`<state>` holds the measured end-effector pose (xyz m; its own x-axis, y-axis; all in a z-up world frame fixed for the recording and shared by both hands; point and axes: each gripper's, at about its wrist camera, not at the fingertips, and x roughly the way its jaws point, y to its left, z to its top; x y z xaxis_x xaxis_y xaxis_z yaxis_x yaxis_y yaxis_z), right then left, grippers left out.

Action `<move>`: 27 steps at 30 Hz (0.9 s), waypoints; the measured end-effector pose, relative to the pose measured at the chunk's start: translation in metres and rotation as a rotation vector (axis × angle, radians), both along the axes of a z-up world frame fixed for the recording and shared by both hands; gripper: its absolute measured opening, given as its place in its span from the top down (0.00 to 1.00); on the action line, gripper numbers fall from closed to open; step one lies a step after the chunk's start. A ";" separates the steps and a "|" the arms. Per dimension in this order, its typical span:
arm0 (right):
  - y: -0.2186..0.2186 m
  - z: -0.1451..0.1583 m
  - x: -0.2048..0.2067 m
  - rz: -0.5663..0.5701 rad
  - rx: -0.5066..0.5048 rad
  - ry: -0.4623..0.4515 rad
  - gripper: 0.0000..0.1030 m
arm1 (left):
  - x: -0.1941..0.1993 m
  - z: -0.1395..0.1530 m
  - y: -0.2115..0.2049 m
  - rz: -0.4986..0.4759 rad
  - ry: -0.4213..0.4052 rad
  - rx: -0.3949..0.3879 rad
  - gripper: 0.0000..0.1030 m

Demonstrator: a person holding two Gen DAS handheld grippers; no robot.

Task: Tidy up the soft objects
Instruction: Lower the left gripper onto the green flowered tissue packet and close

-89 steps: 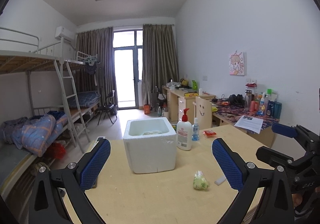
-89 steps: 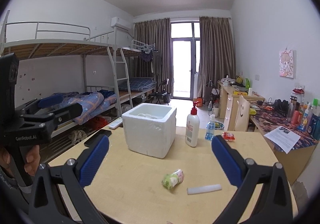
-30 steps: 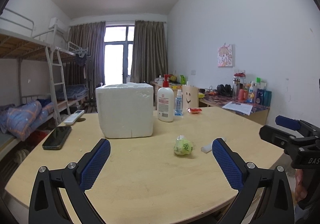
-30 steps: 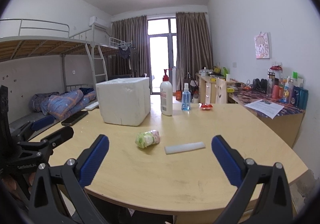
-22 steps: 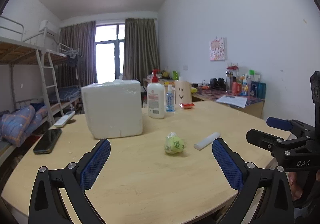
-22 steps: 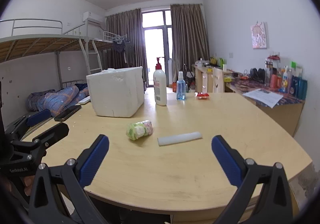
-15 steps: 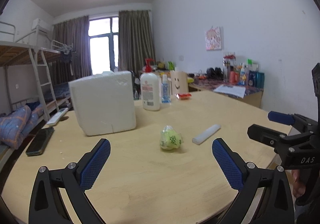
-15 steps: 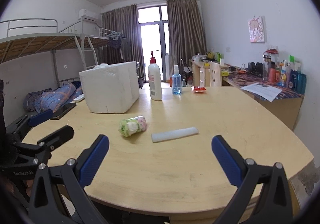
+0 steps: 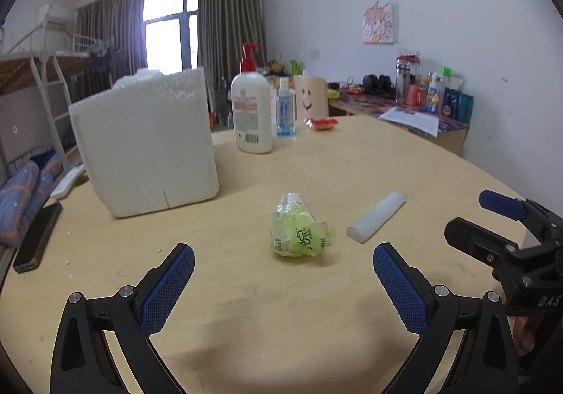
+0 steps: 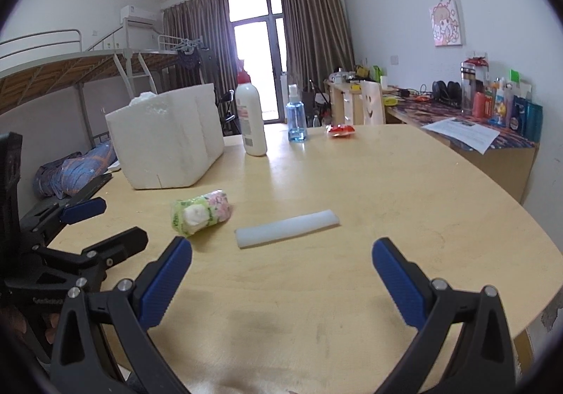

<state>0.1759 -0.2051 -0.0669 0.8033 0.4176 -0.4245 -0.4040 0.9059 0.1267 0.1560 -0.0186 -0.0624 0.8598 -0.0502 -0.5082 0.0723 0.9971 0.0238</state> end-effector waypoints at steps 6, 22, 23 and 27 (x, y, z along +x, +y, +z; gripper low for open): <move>-0.003 -0.003 0.016 -0.005 0.005 0.032 0.00 | 0.024 -0.002 -0.001 0.020 0.065 -0.001 0.01; -0.009 -0.010 0.045 -0.008 0.018 0.098 0.00 | 0.075 -0.015 -0.010 0.071 0.259 0.011 0.03; -0.010 -0.010 0.046 -0.009 0.021 0.101 0.00 | 0.076 -0.014 -0.011 0.079 0.254 0.019 0.03; -0.014 -0.010 0.050 -0.005 0.027 0.108 0.00 | 0.083 -0.014 -0.013 0.094 0.256 0.047 0.04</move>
